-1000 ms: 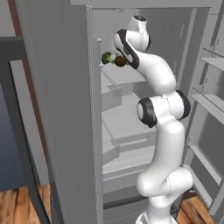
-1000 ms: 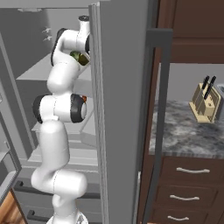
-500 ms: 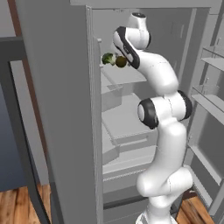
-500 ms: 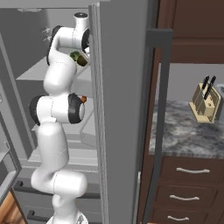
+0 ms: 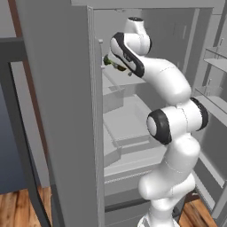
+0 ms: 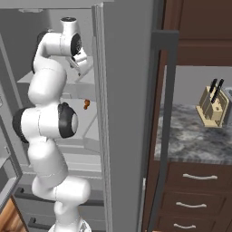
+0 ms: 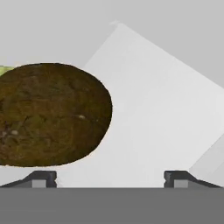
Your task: Transport the chicken drumstick and avocado to the fridge. Place the chicken drumstick on the rack containing meat and place the avocado on the rack containing the vegetable, ensuring meats and vegetables are on different racks.
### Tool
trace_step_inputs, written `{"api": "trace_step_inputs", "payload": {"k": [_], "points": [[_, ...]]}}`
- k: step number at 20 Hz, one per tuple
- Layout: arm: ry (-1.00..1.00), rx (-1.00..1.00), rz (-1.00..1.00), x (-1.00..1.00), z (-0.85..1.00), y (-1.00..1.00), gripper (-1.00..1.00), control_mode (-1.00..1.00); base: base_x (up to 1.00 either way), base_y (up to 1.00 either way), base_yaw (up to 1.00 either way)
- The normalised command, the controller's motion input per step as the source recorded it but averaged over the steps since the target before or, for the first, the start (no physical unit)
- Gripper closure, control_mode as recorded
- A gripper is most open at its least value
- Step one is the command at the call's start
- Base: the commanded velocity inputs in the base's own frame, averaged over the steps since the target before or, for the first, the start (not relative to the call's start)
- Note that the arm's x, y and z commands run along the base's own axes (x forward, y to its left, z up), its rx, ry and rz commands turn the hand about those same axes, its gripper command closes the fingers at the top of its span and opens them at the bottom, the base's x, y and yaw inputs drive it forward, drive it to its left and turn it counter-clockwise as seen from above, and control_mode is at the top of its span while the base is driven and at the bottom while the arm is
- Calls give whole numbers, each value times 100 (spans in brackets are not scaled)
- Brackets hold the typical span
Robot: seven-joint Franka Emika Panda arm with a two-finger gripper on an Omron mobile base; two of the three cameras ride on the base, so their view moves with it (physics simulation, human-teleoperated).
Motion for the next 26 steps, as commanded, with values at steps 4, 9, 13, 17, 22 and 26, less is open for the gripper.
{"api": "trace_step_inputs", "payload": {"k": [4,9,13,17,22,26], "points": [[0,0,5,-2,-100,-1,-100,-100,0,0,0],[1,17,3,-71,-88,-13,-100,-100,0,0,0],[10,14,-2,-100,-33,40,-100,-100,0,0,0],[-7,0,0,-100,-36,27,-100,-100,0,0,0],[0,0,0,-100,0,24,-100,-100,0,0,0],[0,-4,0,-100,-20,38,-100,-100,0,0,0]]}}
